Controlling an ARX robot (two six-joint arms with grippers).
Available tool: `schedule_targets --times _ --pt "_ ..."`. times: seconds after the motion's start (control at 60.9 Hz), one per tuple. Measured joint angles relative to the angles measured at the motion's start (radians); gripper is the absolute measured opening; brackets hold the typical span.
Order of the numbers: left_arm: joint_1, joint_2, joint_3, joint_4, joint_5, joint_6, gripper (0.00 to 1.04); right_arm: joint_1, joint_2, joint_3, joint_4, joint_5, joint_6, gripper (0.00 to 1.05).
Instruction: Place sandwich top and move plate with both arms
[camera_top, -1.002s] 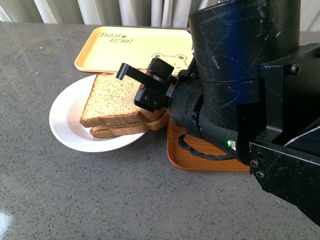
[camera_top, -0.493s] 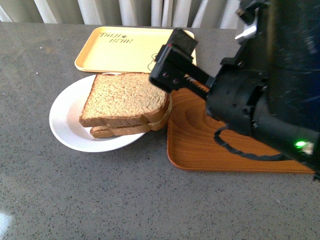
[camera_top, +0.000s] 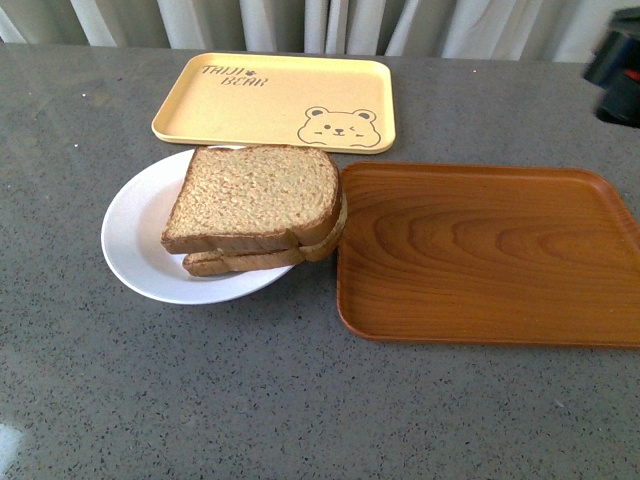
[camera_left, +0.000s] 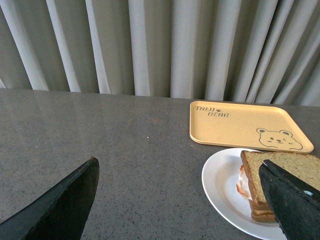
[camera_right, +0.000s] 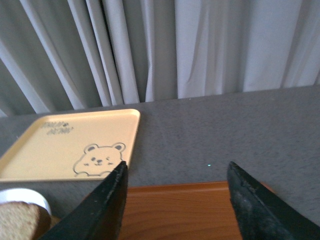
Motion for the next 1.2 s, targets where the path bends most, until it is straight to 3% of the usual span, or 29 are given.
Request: schedule_targets --times 0.279,0.706,0.755,0.854,1.199 --pt "0.0 0.0 0.0 0.0 0.0 0.0 0.96 -0.117 -0.239 -0.154 -0.093 -0.116 -0.079 0.01" --pt "0.0 0.0 0.0 0.0 0.0 0.0 0.96 -0.237 -0.628 -0.267 -0.369 -0.232 -0.092 0.02" --pt "0.0 0.0 0.0 0.0 0.0 0.0 0.96 -0.279 -0.684 -0.272 -0.418 -0.299 -0.092 0.02" --pt "0.0 0.0 0.0 0.0 0.0 0.0 0.96 -0.327 -0.756 -0.272 -0.478 -0.315 -0.092 0.02" --pt "0.0 0.0 0.0 0.0 0.0 0.0 0.96 -0.332 -1.002 -0.273 -0.701 -0.322 -0.092 0.02"
